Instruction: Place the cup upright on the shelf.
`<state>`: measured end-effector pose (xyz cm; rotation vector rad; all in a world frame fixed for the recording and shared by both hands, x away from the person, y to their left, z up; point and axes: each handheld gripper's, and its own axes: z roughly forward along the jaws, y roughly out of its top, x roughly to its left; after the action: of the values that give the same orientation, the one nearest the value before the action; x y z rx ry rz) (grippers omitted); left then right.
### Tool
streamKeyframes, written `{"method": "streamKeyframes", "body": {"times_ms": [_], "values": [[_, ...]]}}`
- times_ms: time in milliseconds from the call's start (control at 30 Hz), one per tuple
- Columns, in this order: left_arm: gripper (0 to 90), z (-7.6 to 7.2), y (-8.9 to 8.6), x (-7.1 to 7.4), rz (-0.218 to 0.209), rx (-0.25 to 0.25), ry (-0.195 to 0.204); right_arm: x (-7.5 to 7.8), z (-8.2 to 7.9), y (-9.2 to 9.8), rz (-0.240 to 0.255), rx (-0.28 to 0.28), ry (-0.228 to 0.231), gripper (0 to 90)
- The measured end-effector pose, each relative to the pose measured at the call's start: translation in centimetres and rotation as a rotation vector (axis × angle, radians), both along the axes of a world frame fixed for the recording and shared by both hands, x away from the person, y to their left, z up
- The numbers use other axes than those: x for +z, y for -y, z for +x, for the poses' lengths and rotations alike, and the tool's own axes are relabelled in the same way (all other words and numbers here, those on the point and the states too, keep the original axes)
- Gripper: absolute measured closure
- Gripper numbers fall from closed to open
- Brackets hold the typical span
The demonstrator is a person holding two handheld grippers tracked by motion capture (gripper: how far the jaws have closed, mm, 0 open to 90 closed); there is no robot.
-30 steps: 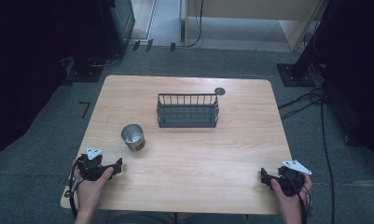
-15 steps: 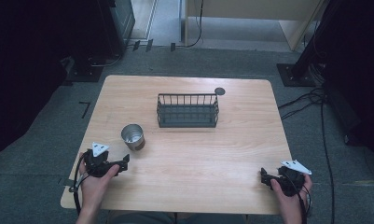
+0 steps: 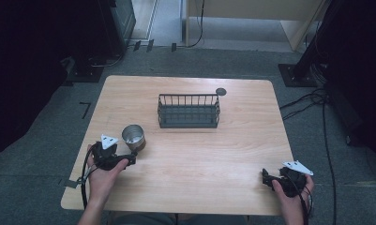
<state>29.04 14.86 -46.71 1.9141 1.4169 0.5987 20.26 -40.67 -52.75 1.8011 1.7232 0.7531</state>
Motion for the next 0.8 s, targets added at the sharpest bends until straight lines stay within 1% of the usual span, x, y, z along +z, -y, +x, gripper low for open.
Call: {"method": "streamKeyframes", "body": {"times_ms": [200, 300, 333, 367, 467, 600, 767, 800], "values": [[0.0, 1.1, 0.9, 0.2, 0.015, -0.012, -0.002, 0.0, 0.0, 0.0, 0.0, 0.0, 0.0, 0.0], [0.0, 1.9, 1.4, 0.2, 0.031, -0.021, -0.011, 0.0, 0.0, 0.0, 0.0, 0.001, 0.0, 0.0], [0.0, 1.9, 1.4, 0.2, 0.031, -0.021, -0.011, 0.0, 0.0, 0.0, 0.0, 0.001, 0.0, 0.0], [0.0, 2.3, 1.6, 0.1, 0.035, -0.022, -0.011, 0.0, 0.0, 0.0, 0.0, 0.0, 0.0, 0.0], [0.0, 2.7, 1.9, -0.1, 0.038, -0.022, -0.013, 0.0, 0.0, 0.0, 0.0, 0.0, 0.0, 0.0], [0.0, 3.3, 2.3, -0.4, 0.029, -0.008, -0.004, 0.0, 0.0, 0.0, 0.0, 0.001, 0.0, 0.0], [0.3, 3.9, 2.6, -0.8, 0.038, -0.001, -0.009, 0.0, 0.0, 0.0, 0.0, 0.0, 0.0, 0.0], [2.9, 4.2, 2.7, -0.9, 0.041, 0.002, -0.008, 0.0, 0.0, 0.0, 0.0, 0.0, 0.0, 0.0]]}}
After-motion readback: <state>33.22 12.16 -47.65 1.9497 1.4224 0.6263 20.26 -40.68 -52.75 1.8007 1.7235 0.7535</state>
